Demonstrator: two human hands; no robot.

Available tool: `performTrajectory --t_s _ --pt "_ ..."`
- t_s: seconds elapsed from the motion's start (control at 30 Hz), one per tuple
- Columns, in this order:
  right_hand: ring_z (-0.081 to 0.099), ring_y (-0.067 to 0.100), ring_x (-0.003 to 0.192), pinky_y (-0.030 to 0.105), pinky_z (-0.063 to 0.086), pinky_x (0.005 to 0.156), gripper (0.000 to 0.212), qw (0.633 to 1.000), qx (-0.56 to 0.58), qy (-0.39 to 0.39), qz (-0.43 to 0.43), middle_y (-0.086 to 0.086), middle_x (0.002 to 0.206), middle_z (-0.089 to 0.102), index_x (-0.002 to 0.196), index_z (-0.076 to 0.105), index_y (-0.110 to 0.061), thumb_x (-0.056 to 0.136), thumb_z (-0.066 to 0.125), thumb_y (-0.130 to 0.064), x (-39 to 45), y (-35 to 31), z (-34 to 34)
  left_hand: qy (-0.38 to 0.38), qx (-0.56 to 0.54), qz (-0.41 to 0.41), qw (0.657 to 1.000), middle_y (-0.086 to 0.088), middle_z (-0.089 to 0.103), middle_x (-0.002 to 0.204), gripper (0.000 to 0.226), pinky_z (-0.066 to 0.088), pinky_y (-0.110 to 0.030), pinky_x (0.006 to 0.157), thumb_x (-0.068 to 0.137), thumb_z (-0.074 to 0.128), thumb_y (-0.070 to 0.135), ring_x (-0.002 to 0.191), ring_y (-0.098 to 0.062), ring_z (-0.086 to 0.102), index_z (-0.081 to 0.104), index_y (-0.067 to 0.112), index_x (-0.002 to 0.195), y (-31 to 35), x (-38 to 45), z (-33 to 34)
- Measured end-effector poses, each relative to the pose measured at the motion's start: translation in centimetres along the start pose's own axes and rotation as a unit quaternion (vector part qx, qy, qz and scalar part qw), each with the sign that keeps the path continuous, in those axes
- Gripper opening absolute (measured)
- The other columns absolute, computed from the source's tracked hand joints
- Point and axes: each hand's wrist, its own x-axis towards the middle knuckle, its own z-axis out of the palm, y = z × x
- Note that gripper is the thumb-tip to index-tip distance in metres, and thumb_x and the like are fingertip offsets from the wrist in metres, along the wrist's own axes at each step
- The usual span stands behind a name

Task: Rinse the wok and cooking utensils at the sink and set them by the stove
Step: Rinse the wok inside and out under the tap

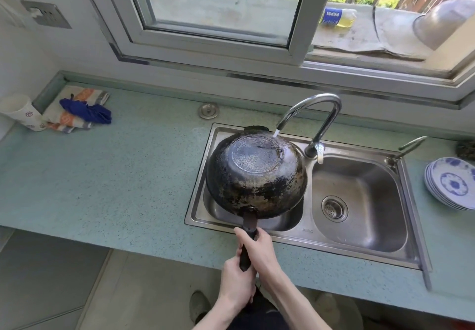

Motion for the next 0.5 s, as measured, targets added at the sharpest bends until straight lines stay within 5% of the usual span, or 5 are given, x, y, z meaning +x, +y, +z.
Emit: performTrajectory --t_s 0.27,0.4,0.5 --pt "0.065 0.013 0.067 0.029 0.055 0.07 0.015 0.999 0.019 -0.021 0.036 0.0 0.073 0.071 0.091 0.064 -0.007 0.094 0.07 -0.02 0.8 1.0 -0.8 0.044 0.024 0.01 0.999 -0.011 0.074 0.067 0.013 0.05 -0.036 0.054 0.088 0.073 0.024 0.056 -0.018 0.066 0.074 0.014 0.079 -0.2 -0.1 1.2" --pt "0.072 0.009 0.085 0.037 0.058 0.091 0.023 0.997 -0.046 -0.011 0.052 -0.004 0.089 0.077 0.102 0.068 -0.018 0.094 0.068 -0.039 0.9 1.3 -0.2 0.04 0.025 -0.005 0.999 -0.011 0.076 0.071 0.011 0.055 -0.043 0.054 0.085 0.074 0.023 0.07 -0.034 0.075 0.078 0.013 0.082 0.5 -0.6 1.0" --pt "0.065 0.012 0.081 0.037 0.054 0.085 0.033 0.997 -0.057 -0.016 0.058 -0.005 0.087 0.07 0.101 0.064 -0.019 0.094 0.065 -0.051 0.9 1.1 0.5 0.043 0.014 -0.003 0.999 -0.01 0.076 0.07 0.012 0.056 -0.043 0.055 0.077 0.074 0.023 0.07 -0.036 0.074 0.078 0.012 0.079 0.9 -0.8 0.4"
